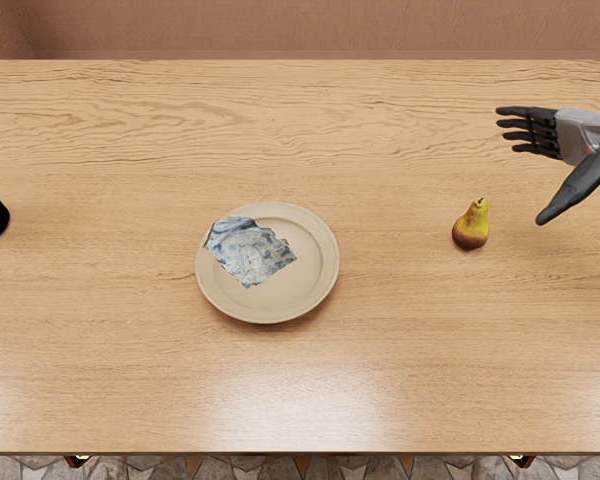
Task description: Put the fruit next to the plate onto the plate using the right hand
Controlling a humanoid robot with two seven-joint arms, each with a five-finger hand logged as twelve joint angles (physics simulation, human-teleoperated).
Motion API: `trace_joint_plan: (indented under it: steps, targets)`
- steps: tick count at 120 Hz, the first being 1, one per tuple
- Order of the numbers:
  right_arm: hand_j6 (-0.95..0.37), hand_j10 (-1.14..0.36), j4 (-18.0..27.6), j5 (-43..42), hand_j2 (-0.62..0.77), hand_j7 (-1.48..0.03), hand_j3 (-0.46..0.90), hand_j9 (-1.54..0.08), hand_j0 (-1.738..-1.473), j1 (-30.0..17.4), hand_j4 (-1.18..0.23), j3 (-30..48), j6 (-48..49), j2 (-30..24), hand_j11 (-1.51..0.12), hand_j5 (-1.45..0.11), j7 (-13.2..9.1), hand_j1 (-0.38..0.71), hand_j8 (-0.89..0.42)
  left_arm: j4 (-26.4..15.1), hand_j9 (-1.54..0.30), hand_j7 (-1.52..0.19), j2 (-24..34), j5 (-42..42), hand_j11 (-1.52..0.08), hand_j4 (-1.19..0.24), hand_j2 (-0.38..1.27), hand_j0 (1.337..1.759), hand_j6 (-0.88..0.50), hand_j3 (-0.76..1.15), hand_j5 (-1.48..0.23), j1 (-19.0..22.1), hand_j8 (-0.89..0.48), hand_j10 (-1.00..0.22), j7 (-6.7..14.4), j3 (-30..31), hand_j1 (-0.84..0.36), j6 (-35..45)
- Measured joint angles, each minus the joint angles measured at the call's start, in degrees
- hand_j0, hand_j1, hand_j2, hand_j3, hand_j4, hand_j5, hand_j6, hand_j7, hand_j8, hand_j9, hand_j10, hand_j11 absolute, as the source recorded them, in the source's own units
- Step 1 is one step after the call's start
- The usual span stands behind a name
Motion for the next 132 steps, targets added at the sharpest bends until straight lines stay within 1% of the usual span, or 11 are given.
trace_joint_plan:
  steps: [23,43,60,66,77,85,93,103,112,123,132]
  targets:
    - [-0.03,-0.03,-1.22,0.2,0.0,-0.03,0.0,-0.04,-1.658,0.29,-0.03,0.16,0.0,2.01,-0.04,-0.04,0.36,-0.32,-0.03,0.0,0.0,0.0,0.0,0.0,0.0,0.0,0.0,1.658,0.0,0.0,0.0,0.0,0.0,0.0,0.0,0.0,0.35,0.0]
    - [-0.03,-0.03,-7.52,0.16,0.0,-0.04,0.0,-0.04,-1.658,-0.06,-0.03,-0.02,0.0,6.47,-0.04,-0.04,0.49,-0.32,-0.03,0.0,0.0,0.0,0.0,0.0,0.0,0.0,0.0,1.658,0.0,0.0,0.0,0.0,0.0,0.0,0.0,0.0,0.35,0.0]
    - [-0.03,-0.03,-9.68,-2.15,0.0,-0.04,0.0,-0.04,-1.658,0.27,-0.03,-0.34,0.0,9.35,-0.04,-0.04,0.19,-0.32,-0.03,0.0,0.0,0.0,0.0,0.0,0.0,0.0,0.0,1.658,0.0,0.0,0.0,0.0,0.0,0.0,0.0,0.0,0.35,0.0]
    - [-0.03,-0.03,-9.36,-3.36,0.0,-0.04,0.0,-0.04,-1.658,0.31,-0.03,-0.47,0.0,10.01,-0.04,-0.04,-0.41,-0.32,-0.03,0.0,0.0,0.0,0.0,0.0,0.0,0.0,0.0,1.658,0.0,0.0,0.0,0.0,0.0,0.0,0.0,0.0,0.35,0.0]
    - [-0.03,-0.03,-7.12,-6.62,0.0,-0.04,0.0,-0.04,-1.658,0.54,-0.03,-0.24,0.0,10.32,-0.04,-0.04,-1.03,-0.32,-0.03,0.0,0.0,0.0,0.0,0.0,0.0,0.0,0.0,1.658,0.0,0.0,0.0,0.0,0.0,0.0,0.0,0.0,0.35,0.0]
    - [-0.03,-0.03,-4.92,-8.17,0.0,-0.04,0.0,-0.04,-1.658,0.65,-0.03,-0.06,0.0,9.41,-0.04,-0.04,-1.19,-0.32,-0.03,0.0,0.0,0.0,0.0,0.0,0.0,0.0,0.0,1.658,0.0,0.0,0.0,0.0,0.0,0.0,0.0,0.0,0.35,0.0]
    - [-0.03,-0.03,-3.69,-9.73,0.0,-0.04,0.0,-0.04,-1.658,0.73,-0.03,0.07,0.0,8.23,-0.04,-0.04,-1.1,-0.32,-0.03,0.0,0.0,0.0,0.0,0.0,0.0,0.0,0.0,1.658,0.0,0.0,0.0,0.0,0.0,0.0,0.0,0.0,0.35,0.0]
    - [-0.03,-0.03,-3.07,-13.02,0.0,-0.04,0.0,-0.04,-1.658,0.76,-0.03,-0.11,0.0,7.81,-0.04,-0.04,-0.97,-0.32,-0.03,0.0,0.0,0.0,0.0,0.0,0.0,0.0,0.0,1.658,0.0,0.0,0.0,0.0,0.0,0.0,0.0,0.0,0.35,0.0]
    - [-0.03,-0.03,-3.18,-14.37,0.0,-0.04,0.0,-0.04,-1.658,0.61,-0.03,-0.18,0.0,8.06,-0.04,-0.04,-0.93,-0.32,-0.03,0.0,0.0,0.0,0.0,0.0,0.0,0.0,0.0,1.658,0.0,0.0,0.0,0.0,0.0,0.0,0.0,0.0,0.35,0.0]
    - [-0.03,-0.03,-3.37,-14.67,0.0,-0.04,0.0,-0.04,-1.658,0.44,-0.03,0.0,0.0,8.34,-0.04,-0.04,-0.84,-0.32,-0.03,0.0,0.0,0.0,0.0,0.0,0.0,0.0,0.0,1.658,0.0,0.0,0.0,0.0,0.0,0.0,0.0,0.0,0.35,0.0]
    - [-0.03,-0.03,-3.45,-12.81,0.0,-0.04,0.0,-0.04,-1.658,0.21,-0.03,-0.1,0.0,8.59,-0.04,-0.04,-1.07,-0.32,-0.03,0.0,0.0,0.0,0.0,0.0,0.0,0.0,0.0,1.658,0.0,0.0,0.0,0.0,0.0,0.0,0.0,0.0,0.35,0.0]
